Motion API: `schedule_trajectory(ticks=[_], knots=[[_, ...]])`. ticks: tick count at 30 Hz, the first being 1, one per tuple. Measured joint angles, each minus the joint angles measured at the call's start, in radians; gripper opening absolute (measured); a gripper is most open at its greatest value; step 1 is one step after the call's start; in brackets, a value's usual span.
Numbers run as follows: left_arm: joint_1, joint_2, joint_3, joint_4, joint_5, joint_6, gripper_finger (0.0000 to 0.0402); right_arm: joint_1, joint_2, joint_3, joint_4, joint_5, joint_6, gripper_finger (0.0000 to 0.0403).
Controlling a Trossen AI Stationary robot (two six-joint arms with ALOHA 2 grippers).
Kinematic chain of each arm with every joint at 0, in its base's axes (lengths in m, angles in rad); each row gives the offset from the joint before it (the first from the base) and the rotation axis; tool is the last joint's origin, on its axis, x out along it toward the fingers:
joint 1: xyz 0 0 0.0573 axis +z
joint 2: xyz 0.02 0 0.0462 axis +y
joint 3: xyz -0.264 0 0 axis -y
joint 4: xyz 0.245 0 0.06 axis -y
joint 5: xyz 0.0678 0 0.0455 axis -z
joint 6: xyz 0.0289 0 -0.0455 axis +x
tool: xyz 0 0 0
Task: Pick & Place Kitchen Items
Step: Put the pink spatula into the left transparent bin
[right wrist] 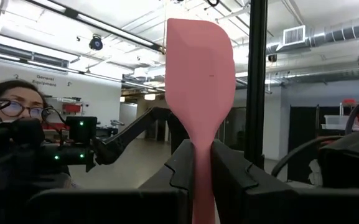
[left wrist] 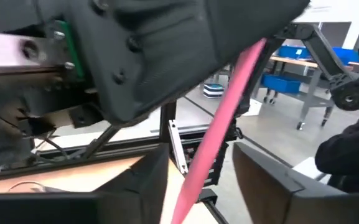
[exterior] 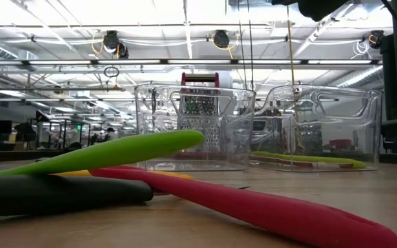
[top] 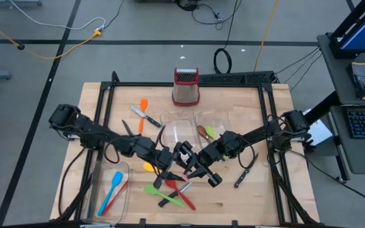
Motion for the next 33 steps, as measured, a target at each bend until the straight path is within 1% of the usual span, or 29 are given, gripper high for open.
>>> schedule_trajectory(ticks=[4, 5, 8, 10, 14, 16, 18, 20, 29, 33], knots=[[0.018, 0.0, 0.0, 0.0, 0.047, -0.025, 0.0108, 0.001, 0.0, 0.0, 0.0, -0.004, 0.002, 0.0023], [0.023, 0.0, 0.0, 0.0, 0.066, -0.033, 0.0097, 0.0, 0.0, 0.0, 0.002, -0.02, 0.002, 0.0023], [0.028, 0.0, 0.0, 0.001, 0.093, -0.042, 0.0074, 0.006, 0.0, 0.0, 0.004, -0.024, -0.003, 0.0023], [0.029, 0.0, 0.0, -0.001, 0.093, -0.042, 0.0057, 0.008, 0.0, 0.0, 0.004, -0.026, -0.003, 0.0023], [0.033, -0.002, 0.0, -0.007, 0.106, -0.039, 0.0016, 0.013, 0.0, 0.0, 0.002, -0.026, -0.002, 0.0023], [0.034, -0.002, 0.0, -0.006, 0.115, -0.04, 0.0009, 0.017, 0.0, 0.0, 0.002, -0.025, -0.005, 0.0023], [0.035, -0.002, -0.001, 0.001, 0.126, -0.041, 0.0019, 0.017, 0.0, 0.0, 0.001, -0.026, -0.006, 0.0023], [0.035, -0.001, -0.001, 0.016, 0.154, -0.043, 0.0038, 0.017, -0.001, 0.001, 0.003, -0.025, -0.001, 0.0023], [0.023, -0.001, -0.001, 0.042, 0.177, -0.051, 0.0153, 0.02, 0.0, 0.002, -0.004, -0.056, 0.001, 0.0022], [0.02, -0.001, -0.001, 0.049, 0.177, -0.074, 0.0191, 0.019, 0.0, 0.001, -0.007, -0.058, -0.012, 0.0022]])
